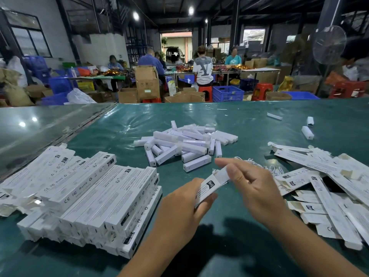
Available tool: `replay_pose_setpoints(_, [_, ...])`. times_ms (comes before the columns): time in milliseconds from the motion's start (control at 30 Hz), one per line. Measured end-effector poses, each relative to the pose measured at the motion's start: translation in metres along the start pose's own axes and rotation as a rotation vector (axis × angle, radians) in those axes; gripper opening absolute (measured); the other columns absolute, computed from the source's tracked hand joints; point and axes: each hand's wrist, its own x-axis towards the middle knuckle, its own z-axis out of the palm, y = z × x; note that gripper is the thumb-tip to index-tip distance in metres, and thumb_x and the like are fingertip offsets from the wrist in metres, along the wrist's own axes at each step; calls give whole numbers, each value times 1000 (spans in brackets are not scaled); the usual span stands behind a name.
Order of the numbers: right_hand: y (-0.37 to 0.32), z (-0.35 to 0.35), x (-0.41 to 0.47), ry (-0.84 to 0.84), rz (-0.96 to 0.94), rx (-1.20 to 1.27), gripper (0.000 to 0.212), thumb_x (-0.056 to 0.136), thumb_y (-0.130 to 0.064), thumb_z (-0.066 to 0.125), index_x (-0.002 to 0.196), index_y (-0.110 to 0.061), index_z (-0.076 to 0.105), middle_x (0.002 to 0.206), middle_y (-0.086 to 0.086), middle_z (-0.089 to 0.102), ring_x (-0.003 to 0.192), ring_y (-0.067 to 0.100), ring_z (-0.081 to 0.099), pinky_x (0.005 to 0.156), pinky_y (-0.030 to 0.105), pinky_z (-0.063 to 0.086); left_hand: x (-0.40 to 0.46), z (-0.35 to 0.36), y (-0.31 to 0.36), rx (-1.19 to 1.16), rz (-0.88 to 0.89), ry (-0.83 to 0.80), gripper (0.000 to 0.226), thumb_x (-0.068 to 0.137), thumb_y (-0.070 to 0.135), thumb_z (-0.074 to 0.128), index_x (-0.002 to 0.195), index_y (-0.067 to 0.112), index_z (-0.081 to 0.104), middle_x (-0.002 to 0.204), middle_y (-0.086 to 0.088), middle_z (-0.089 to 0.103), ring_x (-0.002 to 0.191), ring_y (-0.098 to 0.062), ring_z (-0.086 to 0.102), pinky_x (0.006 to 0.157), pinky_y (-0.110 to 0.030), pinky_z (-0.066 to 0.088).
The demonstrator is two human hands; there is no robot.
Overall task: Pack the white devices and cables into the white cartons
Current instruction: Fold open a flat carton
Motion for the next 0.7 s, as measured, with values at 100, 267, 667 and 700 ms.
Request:
replay_pose_setpoints(100, [10,-1,4,-90,13,40,50,96,-67,46,142,-48,51,139,-27,58,130,-8,50,105,12,40,2,-1,2,-323,-99,106,25,92,58,60,90,33,56,62,14,50,53,-6,41,50,-17,29])
replay_pose_setpoints(267, [57,-26,15,19,209,-597,19,99,-27,62,117,-20,67,116,-3,68,111,18,61,93,30,43,7,-3,4,-699,-268,202,26,90,58,63,97,33,64,81,2,69,71,-9,64,67,-15,50])
replay_pose_setpoints(667, [95,-22,21,-148,234,-1111,20,92,-37,68,108,-27,63,115,-2,58,109,24,53,89,36,38,-1,11,5,-701,-265,194,30,82,69,58,97,43,58,67,13,54,65,-11,50,62,-31,48])
replay_pose_setpoints(700, [96,-22,20,-157,239,-1106,22,92,-37,68,110,-26,61,115,-2,57,109,24,53,91,36,40,-2,12,4,-695,-259,202,32,82,70,58,97,42,58,67,12,53,65,-11,50,64,-35,49])
